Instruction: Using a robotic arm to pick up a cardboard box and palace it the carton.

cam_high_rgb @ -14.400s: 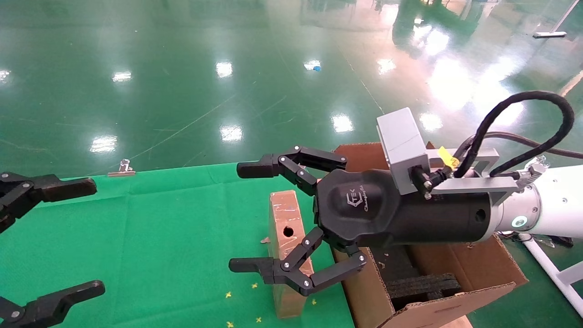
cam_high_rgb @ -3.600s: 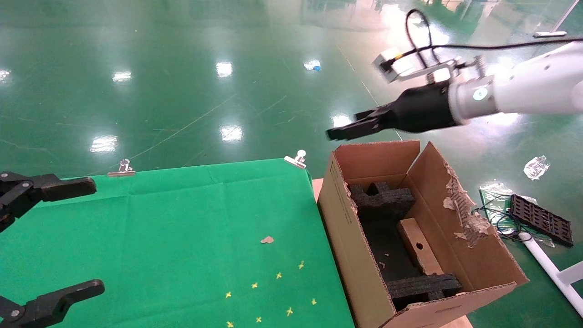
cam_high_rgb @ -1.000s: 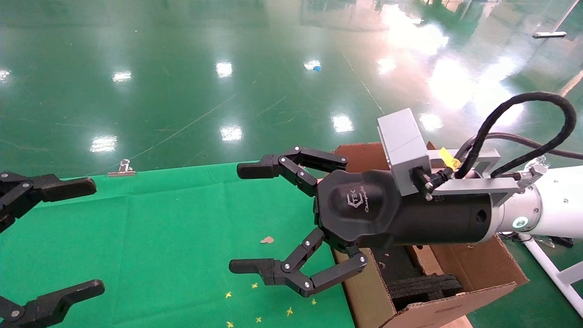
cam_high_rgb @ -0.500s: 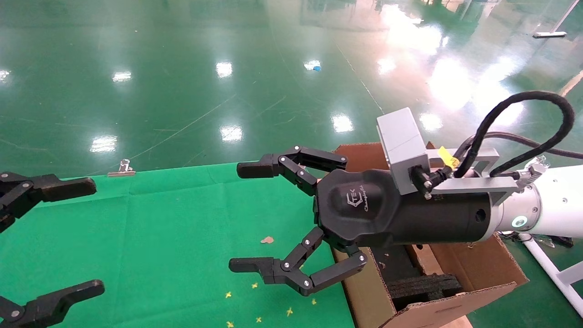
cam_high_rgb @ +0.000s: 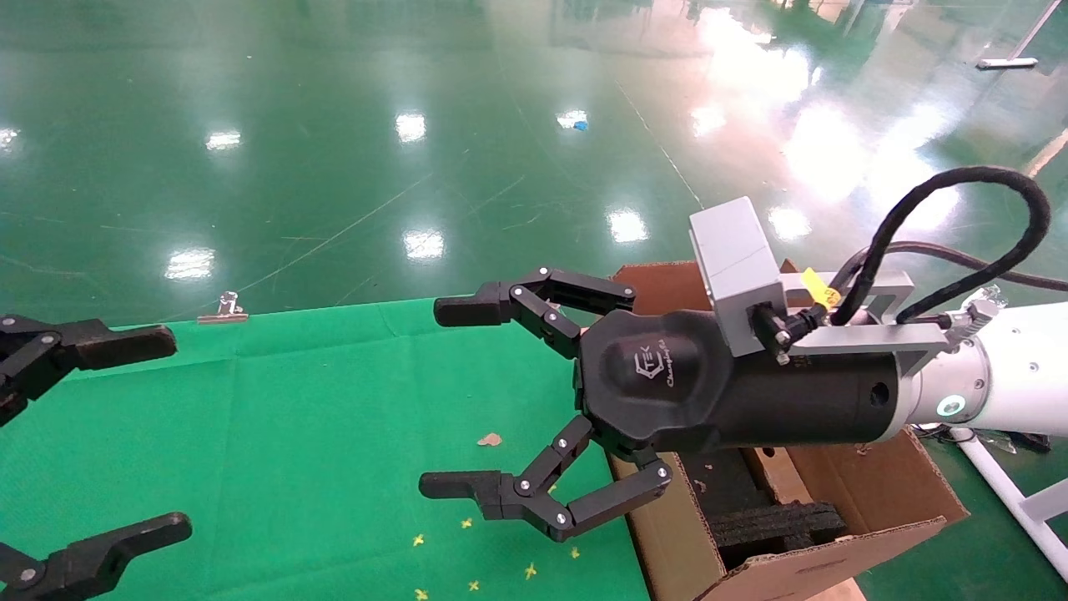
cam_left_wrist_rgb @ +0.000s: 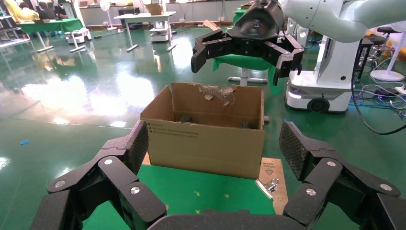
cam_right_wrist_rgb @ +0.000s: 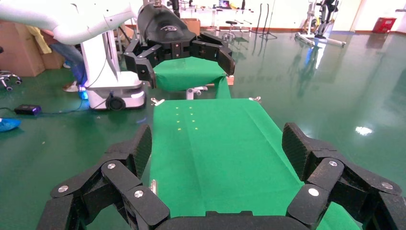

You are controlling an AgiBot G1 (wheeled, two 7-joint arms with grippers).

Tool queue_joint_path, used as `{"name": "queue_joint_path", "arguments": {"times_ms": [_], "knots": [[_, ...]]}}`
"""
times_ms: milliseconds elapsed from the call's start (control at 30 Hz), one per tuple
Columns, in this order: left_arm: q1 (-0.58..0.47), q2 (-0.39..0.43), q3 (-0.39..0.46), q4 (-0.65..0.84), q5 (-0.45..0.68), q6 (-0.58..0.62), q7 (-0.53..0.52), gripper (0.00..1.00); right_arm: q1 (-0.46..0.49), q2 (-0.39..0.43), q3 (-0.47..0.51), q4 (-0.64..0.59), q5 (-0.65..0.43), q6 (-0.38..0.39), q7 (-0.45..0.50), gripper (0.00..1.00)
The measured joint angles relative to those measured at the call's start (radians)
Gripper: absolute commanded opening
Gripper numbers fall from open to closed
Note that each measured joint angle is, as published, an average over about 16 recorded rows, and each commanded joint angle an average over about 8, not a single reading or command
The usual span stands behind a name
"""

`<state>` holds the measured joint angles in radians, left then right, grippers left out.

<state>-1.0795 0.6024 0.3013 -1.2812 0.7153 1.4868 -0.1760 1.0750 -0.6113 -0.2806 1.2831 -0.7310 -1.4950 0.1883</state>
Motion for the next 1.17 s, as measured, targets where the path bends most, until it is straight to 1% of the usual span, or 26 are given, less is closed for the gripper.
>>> {"name": "queue_joint_path", "arguments": {"times_ms": [1167], "knots": [[0.0,0.0,0.0,0.0,0.0,0.0,0.0,1.0,0.001,0.0,-0.001,-0.001,0.0,0.0,0.0,1.0]]}}
